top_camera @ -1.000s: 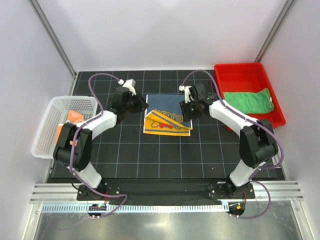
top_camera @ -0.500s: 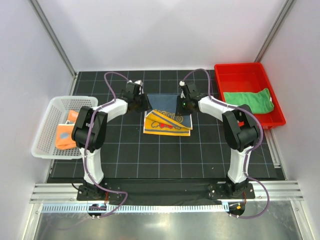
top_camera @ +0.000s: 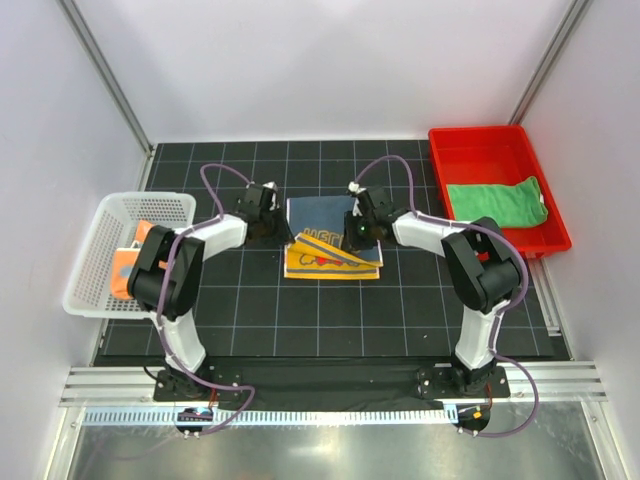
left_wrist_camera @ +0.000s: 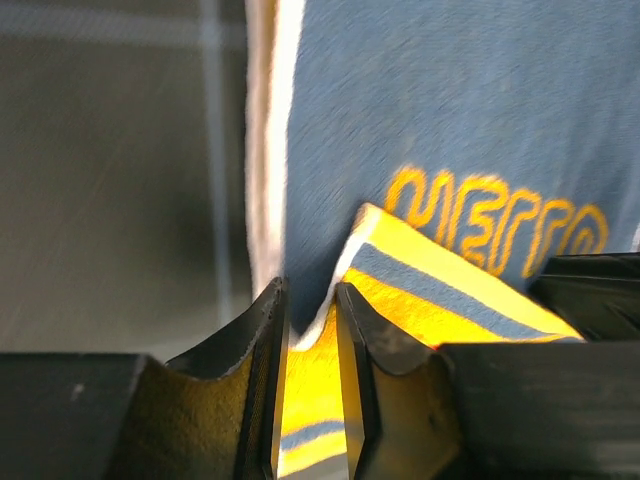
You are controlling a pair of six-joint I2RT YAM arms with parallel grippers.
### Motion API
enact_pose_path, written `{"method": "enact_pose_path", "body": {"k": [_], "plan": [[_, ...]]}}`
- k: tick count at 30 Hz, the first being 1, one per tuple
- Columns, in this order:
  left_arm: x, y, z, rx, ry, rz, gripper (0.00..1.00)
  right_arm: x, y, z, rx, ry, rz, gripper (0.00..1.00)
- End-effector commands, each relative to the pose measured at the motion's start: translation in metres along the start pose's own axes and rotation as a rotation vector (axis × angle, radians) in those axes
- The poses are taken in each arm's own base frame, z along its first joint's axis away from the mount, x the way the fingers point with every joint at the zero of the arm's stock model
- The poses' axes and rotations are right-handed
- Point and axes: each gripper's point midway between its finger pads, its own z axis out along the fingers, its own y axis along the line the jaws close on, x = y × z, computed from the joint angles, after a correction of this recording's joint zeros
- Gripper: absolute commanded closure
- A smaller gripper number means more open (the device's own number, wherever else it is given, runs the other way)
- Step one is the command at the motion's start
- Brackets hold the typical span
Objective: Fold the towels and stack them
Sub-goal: Fold the towel
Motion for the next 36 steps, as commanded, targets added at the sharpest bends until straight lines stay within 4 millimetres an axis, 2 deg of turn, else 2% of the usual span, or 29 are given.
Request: {"method": "enact_pose_path", "body": {"k": [1,2,6,10,14,18,22,25,26,28,33,36], "plan": [[-0.013,0.003,-0.031,-0.059,-0.110,0.017,0.70,-0.007,0.029,-0.020,-0.085,-0.072,-0.052,0.71],[-0.017,0.006,-0.039,-0.085,-0.149,0.018,0.66,0.000,0.028,-0.020,-0.089,-0.067,-0.056,0.70],[-0.025,0.003,-0.055,-0.086,-0.209,-0.002,0.64,0.005,0.035,-0.028,-0.096,-0.081,-0.099,0.68],[-0.023,-0.003,-0.059,-0.057,-0.205,-0.030,0.60,0.004,0.045,-0.032,-0.130,-0.088,-0.123,0.67],[-0.011,-0.010,-0.062,0.002,-0.177,-0.062,0.58,0.013,0.058,-0.028,-0.178,-0.059,-0.148,0.65],[0.000,-0.014,-0.068,0.021,-0.171,-0.068,0.56,0.036,0.074,-0.025,-0.208,-0.021,-0.208,0.62],[0.017,-0.013,-0.072,0.021,-0.163,-0.098,0.53,0.047,0.080,-0.027,-0.198,-0.008,-0.241,0.62],[0.030,-0.011,-0.076,0.027,-0.151,-0.133,0.50,0.047,0.074,-0.030,-0.158,-0.025,-0.222,0.62],[0.033,-0.011,-0.078,0.028,-0.153,-0.140,0.50,0.045,0.065,-0.031,-0.101,-0.034,-0.203,0.62],[0.039,-0.009,-0.080,0.030,-0.154,-0.151,0.49,0.041,0.059,-0.035,-0.041,-0.049,-0.122,0.62],[0.060,-0.004,-0.072,0.022,-0.120,-0.142,0.48,0.026,0.046,-0.064,0.088,-0.130,0.067,0.61],[0.062,-0.014,-0.063,0.061,-0.106,-0.128,0.49,0.017,0.024,-0.086,0.200,-0.203,0.171,0.60]]}}
